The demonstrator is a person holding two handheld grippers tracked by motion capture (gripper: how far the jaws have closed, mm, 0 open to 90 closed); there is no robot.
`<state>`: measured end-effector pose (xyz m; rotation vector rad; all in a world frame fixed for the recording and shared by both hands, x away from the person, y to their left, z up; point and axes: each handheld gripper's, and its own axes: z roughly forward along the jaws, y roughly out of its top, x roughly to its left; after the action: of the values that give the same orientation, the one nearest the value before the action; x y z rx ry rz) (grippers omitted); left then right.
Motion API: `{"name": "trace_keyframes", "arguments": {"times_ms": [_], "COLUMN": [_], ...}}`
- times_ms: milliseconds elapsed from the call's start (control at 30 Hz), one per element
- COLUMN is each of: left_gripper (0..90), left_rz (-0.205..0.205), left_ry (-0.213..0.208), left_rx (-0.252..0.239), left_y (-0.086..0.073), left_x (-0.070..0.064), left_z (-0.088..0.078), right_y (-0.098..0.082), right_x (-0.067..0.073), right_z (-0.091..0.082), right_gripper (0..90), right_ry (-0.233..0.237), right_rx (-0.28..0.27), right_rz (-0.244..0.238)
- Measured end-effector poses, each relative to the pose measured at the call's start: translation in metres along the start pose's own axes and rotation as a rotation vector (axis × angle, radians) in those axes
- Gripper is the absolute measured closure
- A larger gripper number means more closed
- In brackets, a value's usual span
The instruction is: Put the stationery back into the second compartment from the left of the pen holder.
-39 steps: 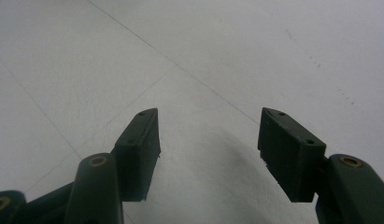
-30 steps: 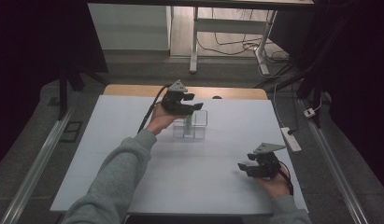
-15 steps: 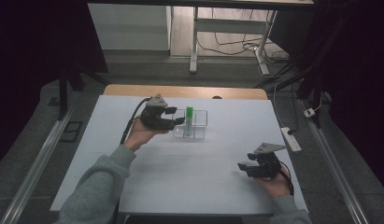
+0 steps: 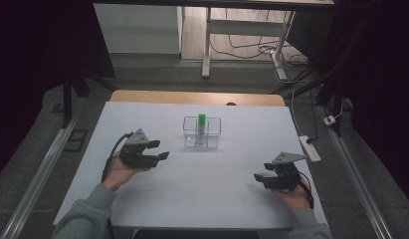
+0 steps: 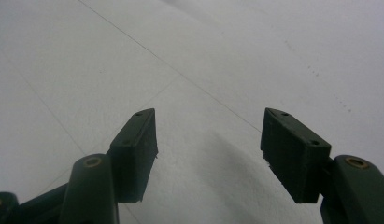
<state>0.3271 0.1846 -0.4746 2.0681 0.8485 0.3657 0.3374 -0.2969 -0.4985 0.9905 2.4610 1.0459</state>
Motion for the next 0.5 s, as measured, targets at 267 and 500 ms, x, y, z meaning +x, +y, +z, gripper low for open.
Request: {"name": "trace_keyframes", "arguments": {"times_ms": [267, 500], "left_gripper": [39.0, 36.9], "left_rz": [-0.039, -0.066], "left_ry": [0.02, 0.017], "left_rx": [0.01, 0.017], "left_y": [-0.037, -0.049], "left_x": [0.0, 0.003], "left_z": [-0.018, -0.021], "right_y": [-0.001, -0.001], "right_x": [-0.001, 0.0], "right_z": [-0.002, -0.003], "right_gripper": [34.1, 33.9], "right_ry": [0.022, 0.024], "right_rx": [-0.024, -0.025], "right_rz": [-0.013, -0.018]}}
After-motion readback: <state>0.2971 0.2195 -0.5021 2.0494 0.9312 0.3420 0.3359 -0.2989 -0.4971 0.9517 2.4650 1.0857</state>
